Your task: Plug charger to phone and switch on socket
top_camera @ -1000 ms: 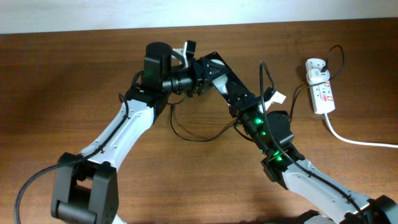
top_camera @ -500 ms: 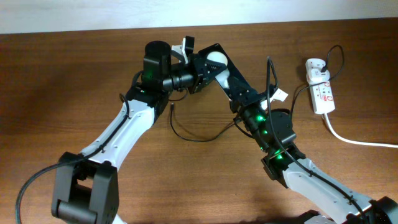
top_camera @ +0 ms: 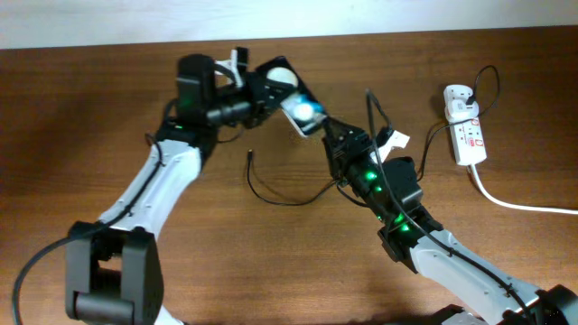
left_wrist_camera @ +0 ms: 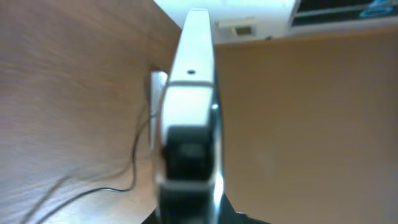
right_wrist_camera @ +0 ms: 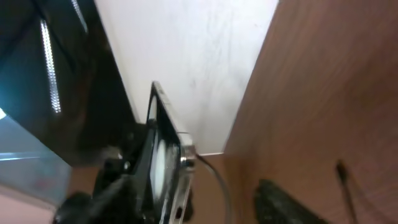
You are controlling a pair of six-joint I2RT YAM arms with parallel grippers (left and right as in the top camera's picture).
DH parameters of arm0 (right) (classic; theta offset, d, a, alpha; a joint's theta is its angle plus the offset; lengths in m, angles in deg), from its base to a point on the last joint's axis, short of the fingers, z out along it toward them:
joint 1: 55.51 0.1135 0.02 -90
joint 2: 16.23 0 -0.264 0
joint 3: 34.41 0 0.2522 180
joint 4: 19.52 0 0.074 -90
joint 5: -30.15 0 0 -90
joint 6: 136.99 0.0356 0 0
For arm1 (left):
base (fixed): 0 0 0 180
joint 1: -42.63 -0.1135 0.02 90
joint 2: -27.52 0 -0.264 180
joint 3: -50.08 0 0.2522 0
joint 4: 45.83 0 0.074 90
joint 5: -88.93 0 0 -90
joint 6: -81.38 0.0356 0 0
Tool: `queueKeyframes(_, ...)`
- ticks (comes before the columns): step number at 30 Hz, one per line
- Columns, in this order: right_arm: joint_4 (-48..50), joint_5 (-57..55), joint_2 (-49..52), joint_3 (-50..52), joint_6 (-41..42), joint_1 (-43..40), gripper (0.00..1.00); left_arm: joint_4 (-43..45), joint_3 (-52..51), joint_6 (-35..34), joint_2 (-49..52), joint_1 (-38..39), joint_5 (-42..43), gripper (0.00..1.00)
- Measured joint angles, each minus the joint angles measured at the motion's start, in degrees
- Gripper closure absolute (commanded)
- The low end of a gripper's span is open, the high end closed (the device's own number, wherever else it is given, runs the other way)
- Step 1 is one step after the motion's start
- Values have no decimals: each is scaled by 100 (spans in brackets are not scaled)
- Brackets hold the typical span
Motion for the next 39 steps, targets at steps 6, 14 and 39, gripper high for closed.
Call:
queueKeyframes(6, 170, 671, 0, -98, -2741, 0, 27, -59, -2, 678, 2, -1657, 1021, 100)
queueKeyframes(14, -4634, 1034, 37, -2778, -4380, 0, 28, -35, -2, 1305, 2, -3095, 1462, 100)
queueKeyframes(39, -7573, 1067, 4972, -6881, -5421, 1119, 33, -684, -2, 1832, 11, -3650, 911, 100)
